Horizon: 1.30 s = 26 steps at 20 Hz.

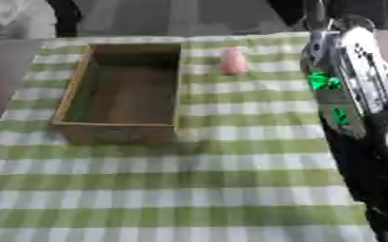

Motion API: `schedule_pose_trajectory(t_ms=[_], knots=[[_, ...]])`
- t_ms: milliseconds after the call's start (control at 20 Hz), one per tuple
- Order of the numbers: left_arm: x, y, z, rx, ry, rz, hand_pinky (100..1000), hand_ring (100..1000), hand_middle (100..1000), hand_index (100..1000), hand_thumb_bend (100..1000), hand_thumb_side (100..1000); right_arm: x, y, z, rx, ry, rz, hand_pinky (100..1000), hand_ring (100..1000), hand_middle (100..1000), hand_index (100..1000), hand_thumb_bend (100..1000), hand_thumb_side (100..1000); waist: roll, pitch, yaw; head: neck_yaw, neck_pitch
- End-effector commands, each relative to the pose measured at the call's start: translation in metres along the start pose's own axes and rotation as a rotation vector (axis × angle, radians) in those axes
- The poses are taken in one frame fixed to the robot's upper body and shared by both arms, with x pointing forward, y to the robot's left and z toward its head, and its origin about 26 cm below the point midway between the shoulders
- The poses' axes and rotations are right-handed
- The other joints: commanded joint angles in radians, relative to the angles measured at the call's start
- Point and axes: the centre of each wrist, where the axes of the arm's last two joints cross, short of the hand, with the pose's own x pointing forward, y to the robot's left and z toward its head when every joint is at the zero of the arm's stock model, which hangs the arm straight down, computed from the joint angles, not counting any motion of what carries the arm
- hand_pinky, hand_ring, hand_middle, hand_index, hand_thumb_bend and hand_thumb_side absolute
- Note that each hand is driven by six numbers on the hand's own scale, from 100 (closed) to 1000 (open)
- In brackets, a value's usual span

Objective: Pick up objects on the table and place them in the box.

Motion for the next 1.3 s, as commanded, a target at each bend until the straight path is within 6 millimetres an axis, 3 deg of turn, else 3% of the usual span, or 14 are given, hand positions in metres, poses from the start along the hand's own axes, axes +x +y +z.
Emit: schedule_pose_trajectory(t_ms=[50,250,400,600,1300], knots=[[0.008,0.001,-0.007,-0.031,-0.024,-0.017,556,475,548,828,100,982,-0.005,-0.003,-0.008,0.029,0.012,0.092,819,857,807,901,100,1000,0.001,-0.022,0.002,0.003,-0.009],[0.008,0.000,-0.007,-0.032,-0.024,-0.017,556,475,548,828,100,982,-0.009,0.001,-0.011,0.122,0.019,0.171,824,868,819,905,104,1000,0.000,-0.022,0.003,0.004,-0.010],[0.008,0.000,-0.007,-0.033,-0.025,-0.017,556,475,548,828,100,981,-0.013,0.005,-0.012,0.169,0.023,0.209,828,876,829,911,227,1000,0.001,-0.022,0.003,0.005,-0.011],[0.008,0.000,-0.007,-0.033,-0.025,-0.016,556,476,548,828,100,981,-0.016,0.010,-0.015,0.218,0.025,0.240,832,886,843,924,298,1000,0.002,-0.023,0.004,0.006,-0.011],[0.008,0.000,-0.007,-0.037,-0.023,-0.014,556,476,548,829,100,979,-0.016,0.037,-0.036,0.497,-0.005,0.238,849,908,869,952,377,1000,0.005,-0.028,0.008,0.007,-0.013]])
